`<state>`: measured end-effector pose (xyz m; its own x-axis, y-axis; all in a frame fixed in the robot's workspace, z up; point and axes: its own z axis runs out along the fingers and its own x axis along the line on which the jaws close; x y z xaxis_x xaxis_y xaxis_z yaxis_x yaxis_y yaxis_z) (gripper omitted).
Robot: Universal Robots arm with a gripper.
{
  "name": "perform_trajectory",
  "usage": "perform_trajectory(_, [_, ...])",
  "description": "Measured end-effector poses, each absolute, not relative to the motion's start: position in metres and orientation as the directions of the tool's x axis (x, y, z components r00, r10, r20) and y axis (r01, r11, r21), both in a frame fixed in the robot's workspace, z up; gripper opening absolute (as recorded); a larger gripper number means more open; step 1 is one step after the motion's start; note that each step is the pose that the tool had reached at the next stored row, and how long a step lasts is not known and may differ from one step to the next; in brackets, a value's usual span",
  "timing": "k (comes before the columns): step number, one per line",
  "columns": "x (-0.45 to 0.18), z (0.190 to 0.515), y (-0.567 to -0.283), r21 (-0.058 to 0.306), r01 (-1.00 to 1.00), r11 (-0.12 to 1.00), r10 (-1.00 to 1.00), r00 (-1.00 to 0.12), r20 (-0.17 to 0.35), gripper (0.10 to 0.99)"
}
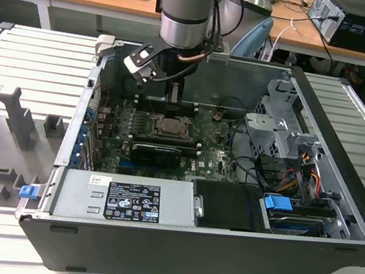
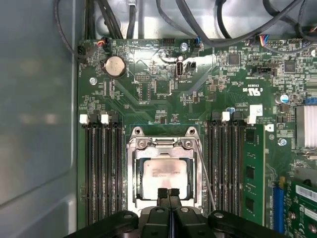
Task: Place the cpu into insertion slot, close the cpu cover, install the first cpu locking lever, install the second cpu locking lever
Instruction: 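Install the first cpu locking lever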
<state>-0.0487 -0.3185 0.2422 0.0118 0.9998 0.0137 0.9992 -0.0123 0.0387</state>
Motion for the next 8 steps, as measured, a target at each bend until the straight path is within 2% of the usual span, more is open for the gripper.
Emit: perform_trajectory(8, [-0.049, 0.261, -0.319, 0.039, 0.999, -0.012, 1.0, 0.012, 0.014, 0.106])
